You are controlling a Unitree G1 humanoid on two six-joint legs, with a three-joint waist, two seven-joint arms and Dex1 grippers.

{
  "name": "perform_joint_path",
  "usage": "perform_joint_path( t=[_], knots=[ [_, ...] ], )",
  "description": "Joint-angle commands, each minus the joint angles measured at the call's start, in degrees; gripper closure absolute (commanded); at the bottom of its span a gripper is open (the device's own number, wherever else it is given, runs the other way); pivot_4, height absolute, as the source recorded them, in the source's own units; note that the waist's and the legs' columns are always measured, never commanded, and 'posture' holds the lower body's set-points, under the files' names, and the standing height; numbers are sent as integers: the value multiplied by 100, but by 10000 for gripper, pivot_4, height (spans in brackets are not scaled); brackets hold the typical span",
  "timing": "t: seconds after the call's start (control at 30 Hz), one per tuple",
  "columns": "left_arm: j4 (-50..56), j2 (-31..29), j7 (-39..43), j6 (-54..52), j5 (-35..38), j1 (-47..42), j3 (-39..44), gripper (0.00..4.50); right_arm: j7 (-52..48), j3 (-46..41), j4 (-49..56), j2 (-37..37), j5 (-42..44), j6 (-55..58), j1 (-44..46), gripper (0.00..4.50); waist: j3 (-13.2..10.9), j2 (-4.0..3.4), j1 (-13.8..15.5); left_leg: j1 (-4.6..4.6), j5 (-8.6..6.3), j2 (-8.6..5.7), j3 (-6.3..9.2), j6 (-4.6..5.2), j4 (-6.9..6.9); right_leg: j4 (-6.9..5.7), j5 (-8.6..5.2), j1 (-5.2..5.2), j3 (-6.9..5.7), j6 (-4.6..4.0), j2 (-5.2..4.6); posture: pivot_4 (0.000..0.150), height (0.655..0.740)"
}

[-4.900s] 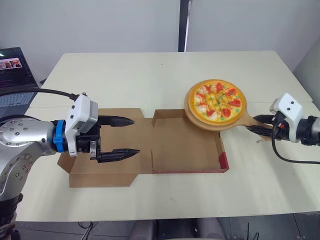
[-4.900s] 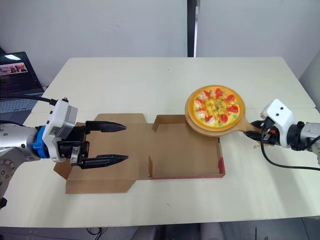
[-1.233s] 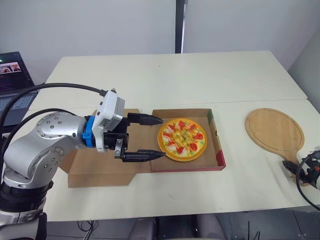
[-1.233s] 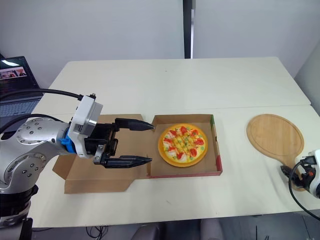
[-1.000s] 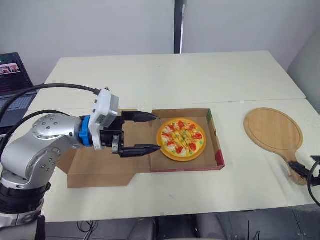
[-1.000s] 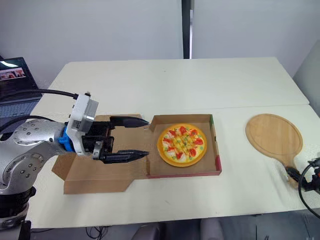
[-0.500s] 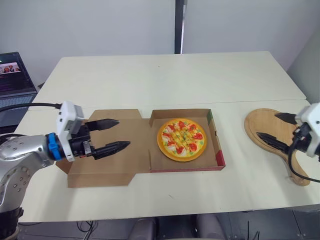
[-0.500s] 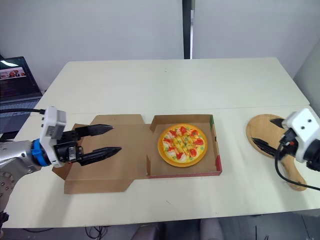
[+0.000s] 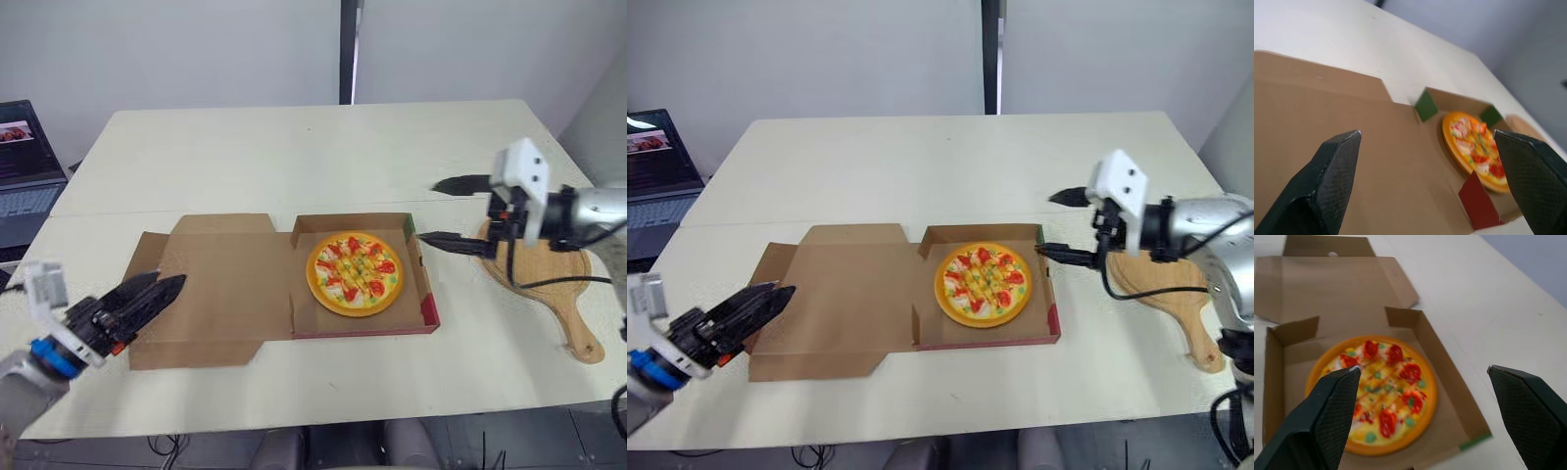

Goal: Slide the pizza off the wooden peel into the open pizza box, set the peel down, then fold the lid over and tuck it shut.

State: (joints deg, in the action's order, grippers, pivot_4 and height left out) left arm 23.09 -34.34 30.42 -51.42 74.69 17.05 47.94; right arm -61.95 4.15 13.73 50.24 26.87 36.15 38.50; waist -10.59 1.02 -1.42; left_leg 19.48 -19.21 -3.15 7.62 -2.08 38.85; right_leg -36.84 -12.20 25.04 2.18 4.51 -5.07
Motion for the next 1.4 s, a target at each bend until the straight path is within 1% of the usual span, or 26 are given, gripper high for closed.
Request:
perform_joint_path(
  t=[0.03,0.13,0.2,0.33,0.47,0.57,0.7,0.97,1.13,1.2,1.27,1.4],
  knots=[
    [331,581,-1033,108,1375,699,407,0,-244,347,-99,-249,-83,-30,526,427,0,0,3,0,0,5,-1,0,0,2,0,0,1,0,-3,1500,7400],
    [619,1161,-1709,393,2019,1361,315,0,-416,565,-156,-467,-100,-50,762,427,3,6,-8,0,-1,15,-1,-2,0,3,0,4,11,0,-11,1500,7400],
    [902,1665,-2100,630,2323,1789,121,0,-475,673,-191,-594,-143,-100,849,427,9,16,6,2,-2,8,-3,-4,0,4,0,4,4,0,-7,1500,7400],
    [1083,2518,-2661,1248,2509,2172,-224,0,-563,798,-236,-743,-199,-166,928,427,9,16,75,4,-3,-7,-8,-3,2,10,-1,0,3,-1,-6,1500,7400],
    [1145,2982,-3048,1648,2609,2375,-543,0,-658,839,-313,-790,-271,-233,981,427,10,18,121,5,-2,-4,-11,-2,5,10,-3,-1,3,-5,0,1500,7400],
    [1157,3106,-3285,1847,2715,2473,-778,0,-732,853,-365,-805,-343,-280,1015,427,10,18,127,5,-2,-5,-13,-2,5,12,-3,-1,4,-5,0,1500,7400],
    [1122,2970,-3559,1994,2723,2388,-1067,0,-779,855,-372,-837,-375,-272,1061,427,10,18,128,6,-3,-4,-15,-2,5,12,-4,-1,4,-5,1,1500,7400],
    [1276,2882,-4589,2576,2769,1734,-1539,0,-816,831,-346,-815,-404,-220,1084,427,10,18,134,6,-1,-4,-14,-5,5,13,-4,-1,4,-6,2,1500,7400],
    [1353,2833,-4868,2817,2732,1485,-1738,0,-826,820,-315,-791,-423,-186,1072,427,10,18,140,6,9,-5,-15,-22,5,13,-4,0,5,-6,2,1500,7400],
    [1320,2803,-4857,2864,2738,1486,-1742,3916,-826,811,-297,-776,-429,-172,1060,0,10,19,140,6,9,-5,-15,-22,5,14,-4,0,5,-6,2,1500,7400],
    [1266,2777,-4800,2898,2743,1509,-1717,9095,-824,802,-281,-763,-425,-156,1051,0,10,19,140,6,9,-5,-16,-22,5,14,-4,1,5,-6,3,1500,7400],
    [1051,2696,-4521,2932,2784,1628,-1540,22553,-817,791,-256,-730,-423,-123,1038,0,10,19,139,7,8,-4,-16,-22,4,14,-4,1,5,-6,3,1500,7400]
  ],
)
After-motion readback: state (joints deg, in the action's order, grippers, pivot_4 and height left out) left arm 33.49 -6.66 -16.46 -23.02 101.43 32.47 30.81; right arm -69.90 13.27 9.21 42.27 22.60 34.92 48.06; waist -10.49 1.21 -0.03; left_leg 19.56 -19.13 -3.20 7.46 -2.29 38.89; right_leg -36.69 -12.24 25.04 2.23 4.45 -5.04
